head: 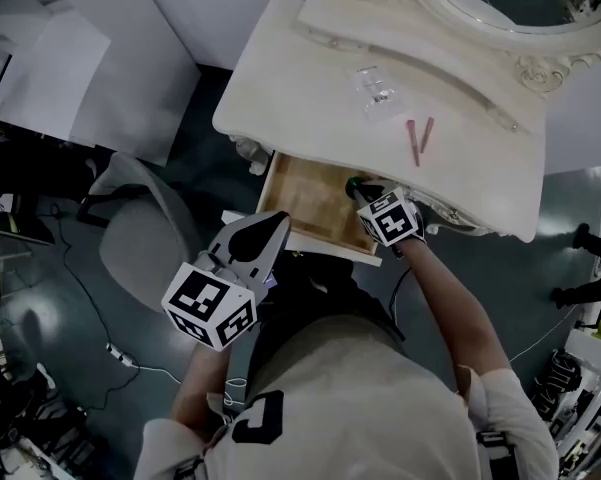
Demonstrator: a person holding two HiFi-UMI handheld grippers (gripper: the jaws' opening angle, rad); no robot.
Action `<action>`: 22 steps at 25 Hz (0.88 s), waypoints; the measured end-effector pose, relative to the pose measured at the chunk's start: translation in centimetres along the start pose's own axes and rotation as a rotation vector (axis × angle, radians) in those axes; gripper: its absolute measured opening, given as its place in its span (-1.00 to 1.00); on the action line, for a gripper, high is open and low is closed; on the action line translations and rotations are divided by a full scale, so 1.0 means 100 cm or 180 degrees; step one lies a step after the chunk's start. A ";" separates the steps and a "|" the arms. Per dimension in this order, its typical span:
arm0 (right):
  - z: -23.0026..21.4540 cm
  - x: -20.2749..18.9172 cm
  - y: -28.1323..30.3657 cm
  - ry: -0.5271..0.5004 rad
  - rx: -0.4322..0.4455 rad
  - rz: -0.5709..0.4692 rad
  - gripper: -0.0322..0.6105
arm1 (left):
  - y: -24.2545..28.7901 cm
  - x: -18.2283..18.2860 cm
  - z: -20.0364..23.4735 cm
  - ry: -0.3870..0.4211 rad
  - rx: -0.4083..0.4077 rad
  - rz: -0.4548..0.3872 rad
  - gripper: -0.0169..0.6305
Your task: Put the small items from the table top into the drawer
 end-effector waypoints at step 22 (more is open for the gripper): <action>-0.001 -0.017 0.027 -0.0107 -0.0081 0.0294 -0.81 | 0.019 -0.005 0.019 -0.0155 -0.0113 0.0163 -0.78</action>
Point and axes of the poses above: the fingertips, and each gripper's own axes: y forward along the fingers, z to its left, x out of its top, the point moved 10 cm from there along -y, backward along the fingers, and after that the axes turned 9 degrees about -x, right-handed, at the moved point
